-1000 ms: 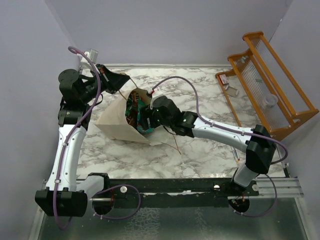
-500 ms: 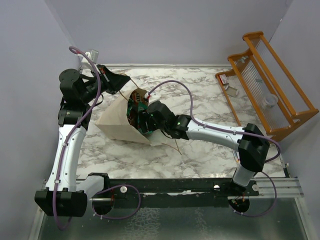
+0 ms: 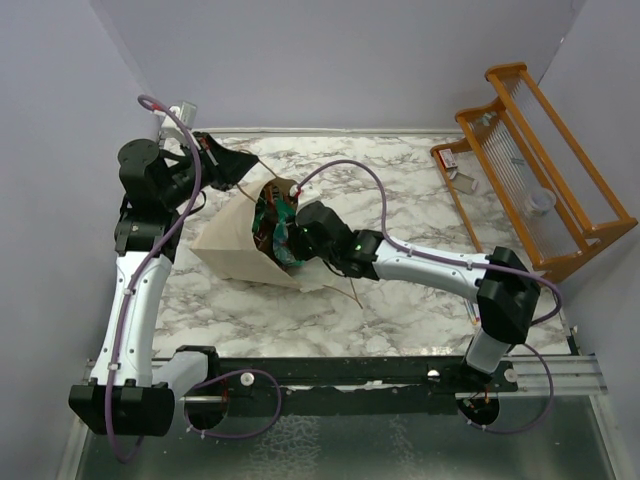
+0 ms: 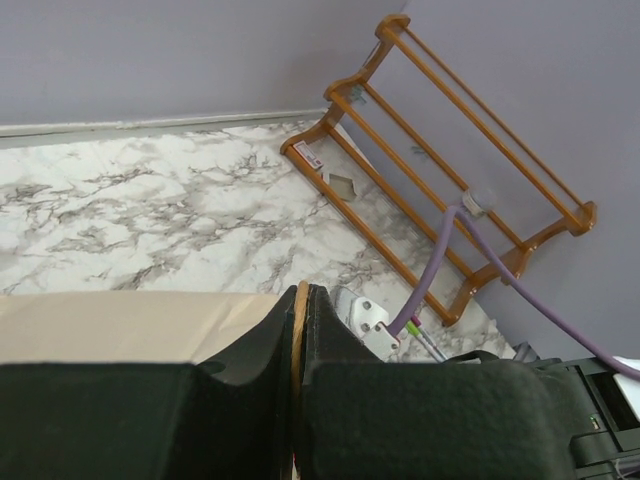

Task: Take the snacks out of the paper bag

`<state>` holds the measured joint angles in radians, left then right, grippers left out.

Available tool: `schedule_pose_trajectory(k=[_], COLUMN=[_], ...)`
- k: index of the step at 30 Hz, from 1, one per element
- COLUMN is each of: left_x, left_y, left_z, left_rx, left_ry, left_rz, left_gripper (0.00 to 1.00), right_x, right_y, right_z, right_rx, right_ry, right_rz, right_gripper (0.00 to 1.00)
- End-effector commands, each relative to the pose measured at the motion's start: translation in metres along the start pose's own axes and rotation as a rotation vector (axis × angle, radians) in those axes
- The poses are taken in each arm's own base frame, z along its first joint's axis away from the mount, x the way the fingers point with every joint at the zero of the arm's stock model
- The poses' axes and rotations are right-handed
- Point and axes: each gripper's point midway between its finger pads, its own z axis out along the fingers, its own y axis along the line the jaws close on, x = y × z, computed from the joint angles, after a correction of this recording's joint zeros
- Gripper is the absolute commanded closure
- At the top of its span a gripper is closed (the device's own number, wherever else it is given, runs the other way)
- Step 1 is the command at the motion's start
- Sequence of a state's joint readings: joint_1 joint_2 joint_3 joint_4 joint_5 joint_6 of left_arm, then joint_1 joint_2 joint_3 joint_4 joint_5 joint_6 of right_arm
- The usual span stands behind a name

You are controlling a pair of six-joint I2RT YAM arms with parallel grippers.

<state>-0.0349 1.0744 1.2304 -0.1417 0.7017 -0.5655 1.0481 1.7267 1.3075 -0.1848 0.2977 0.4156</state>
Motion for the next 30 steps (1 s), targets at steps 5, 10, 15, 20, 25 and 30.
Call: schedule_pose_trajectory(k=[5, 10, 15, 20, 25, 30], left_x=[-0.003, -0.001, -0.001, 0.001, 0.003, 0.003], left_y=[0.004, 0.001, -0.004, -0.005, -0.001, 0.001], left_z=[-0.01, -0.01, -0.01, -0.009, -0.007, -0.005], left_rx=[-0.069, -0.053, -0.035, -0.029, -0.045, -0.058], left_ry=[-0.023, -0.02, -0.009, 0.004, 0.015, 0.016], left_rz=[0.057, 0.076, 0.108, 0.12, 0.118, 0.142], left_gripper=[1.0, 1.0, 1.0, 1.0, 1.0, 1.0], right_x=[-0.056, -0.073, -0.094, -0.116, -0.128, -0.128], right_y=[0.028, 0.032, 0.035, 0.04, 0.036, 0.006], right_z=[-0.041, -0.061, -0.079, -0.109, -0.151, -0.191], right_rx=[-0.178, -0.223, -0.247, -0.307, -0.368, -0.305], right_ry=[-0.187, -0.257, -0.313, -0.395, -0.518, -0.639], right_rz=[0.013, 0.013, 0.004, -0.014, -0.049, -0.1], right_gripper=[0.85, 0.98, 0.99, 0.99, 0.99, 0.99])
